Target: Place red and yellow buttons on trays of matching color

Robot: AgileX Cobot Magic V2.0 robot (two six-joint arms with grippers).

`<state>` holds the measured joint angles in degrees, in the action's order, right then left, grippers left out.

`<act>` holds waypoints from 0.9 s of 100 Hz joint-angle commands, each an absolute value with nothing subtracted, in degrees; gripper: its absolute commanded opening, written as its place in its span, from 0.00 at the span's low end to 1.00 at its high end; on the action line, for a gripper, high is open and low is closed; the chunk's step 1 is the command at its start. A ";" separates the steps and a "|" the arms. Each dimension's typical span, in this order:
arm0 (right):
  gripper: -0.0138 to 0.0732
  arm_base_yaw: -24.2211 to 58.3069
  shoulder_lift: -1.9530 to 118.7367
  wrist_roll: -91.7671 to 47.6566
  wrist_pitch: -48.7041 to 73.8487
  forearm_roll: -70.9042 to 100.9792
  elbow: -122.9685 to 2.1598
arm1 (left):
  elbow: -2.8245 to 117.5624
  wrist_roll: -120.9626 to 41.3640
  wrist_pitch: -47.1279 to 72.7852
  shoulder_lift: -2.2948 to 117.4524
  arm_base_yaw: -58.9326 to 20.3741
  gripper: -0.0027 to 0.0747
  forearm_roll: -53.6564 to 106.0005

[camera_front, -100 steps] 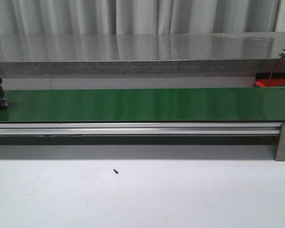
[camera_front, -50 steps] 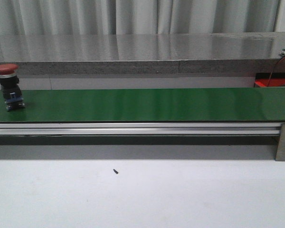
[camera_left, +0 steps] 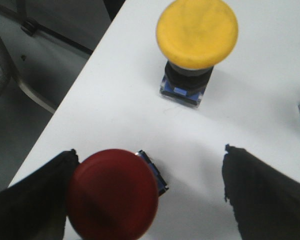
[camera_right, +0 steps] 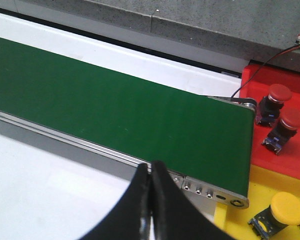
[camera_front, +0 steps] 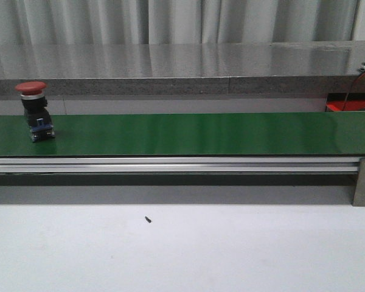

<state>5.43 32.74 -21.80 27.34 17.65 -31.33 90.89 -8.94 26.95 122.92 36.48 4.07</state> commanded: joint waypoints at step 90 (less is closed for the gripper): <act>0.09 5.24 32.71 -21.85 23.54 17.69 -32.82 | 94.79 -6.72 39.28 108.85 35.46 0.30 6.14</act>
<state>5.43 32.74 -21.80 27.38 17.65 -31.33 92.82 -7.45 39.26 115.66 36.28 5.02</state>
